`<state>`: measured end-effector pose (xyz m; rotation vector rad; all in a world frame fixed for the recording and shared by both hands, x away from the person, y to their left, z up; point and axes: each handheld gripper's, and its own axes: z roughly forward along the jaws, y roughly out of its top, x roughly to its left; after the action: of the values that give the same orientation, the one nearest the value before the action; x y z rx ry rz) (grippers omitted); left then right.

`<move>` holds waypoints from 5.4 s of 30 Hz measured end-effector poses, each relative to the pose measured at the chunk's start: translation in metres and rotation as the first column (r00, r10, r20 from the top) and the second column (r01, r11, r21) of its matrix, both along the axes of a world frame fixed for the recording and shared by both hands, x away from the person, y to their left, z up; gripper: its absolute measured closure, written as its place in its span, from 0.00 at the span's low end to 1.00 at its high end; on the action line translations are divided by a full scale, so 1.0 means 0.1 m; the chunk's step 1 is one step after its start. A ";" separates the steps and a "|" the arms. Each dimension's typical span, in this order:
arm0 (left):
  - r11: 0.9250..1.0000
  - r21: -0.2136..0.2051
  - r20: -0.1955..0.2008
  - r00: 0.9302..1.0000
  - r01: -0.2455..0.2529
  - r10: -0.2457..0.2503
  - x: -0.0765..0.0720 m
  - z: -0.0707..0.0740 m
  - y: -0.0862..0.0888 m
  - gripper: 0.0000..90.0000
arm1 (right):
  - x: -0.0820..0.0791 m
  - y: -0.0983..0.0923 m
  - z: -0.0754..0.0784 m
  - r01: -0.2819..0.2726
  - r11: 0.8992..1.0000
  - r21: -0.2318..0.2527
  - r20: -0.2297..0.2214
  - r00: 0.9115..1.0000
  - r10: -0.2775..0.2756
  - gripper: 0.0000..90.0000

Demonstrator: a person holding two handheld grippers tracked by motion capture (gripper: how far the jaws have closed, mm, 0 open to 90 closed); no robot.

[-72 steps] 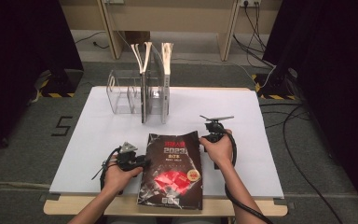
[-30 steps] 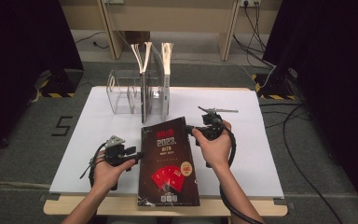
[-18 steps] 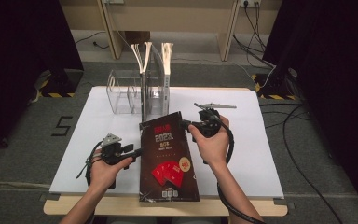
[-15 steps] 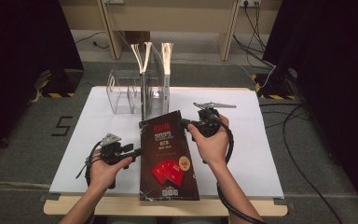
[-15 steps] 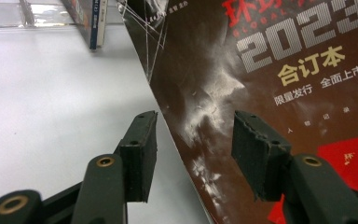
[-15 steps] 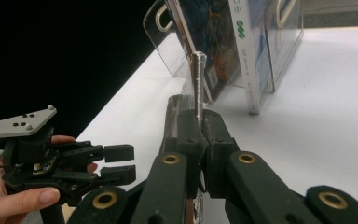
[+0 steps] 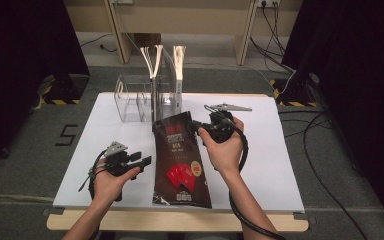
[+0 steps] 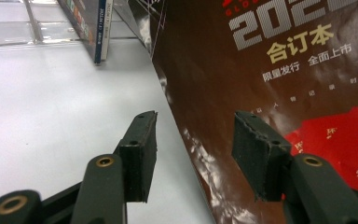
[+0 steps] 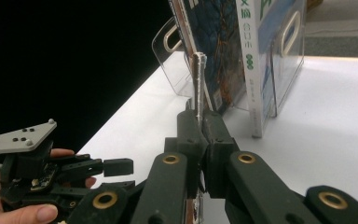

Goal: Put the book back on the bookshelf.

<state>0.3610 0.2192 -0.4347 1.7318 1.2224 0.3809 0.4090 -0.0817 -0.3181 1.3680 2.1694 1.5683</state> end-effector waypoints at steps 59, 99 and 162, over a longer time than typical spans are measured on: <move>0.999 -0.052 0.041 0.999 -0.004 0.006 -0.07 0.22 0.08 0.55 | 0.08 0.62 0.40 -0.045 0.999 0.018 0.200 0.979 0.041 0.97; 0.992 -0.121 0.093 0.994 -0.042 0.054 -0.09 0.41 0.22 0.55 | 0.35 1.04 0.57 -0.047 0.997 0.068 0.260 0.965 0.028 0.98; 0.991 -0.108 0.127 0.987 -0.082 0.096 0.26 0.95 -0.40 0.47 | 0.22 1.29 0.49 -0.044 0.999 -0.013 0.216 0.975 0.046 0.97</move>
<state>0.3872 0.1789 -0.3398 1.5441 1.2054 0.4699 0.4311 0.0469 -0.2688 1.0945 2.0875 1.6366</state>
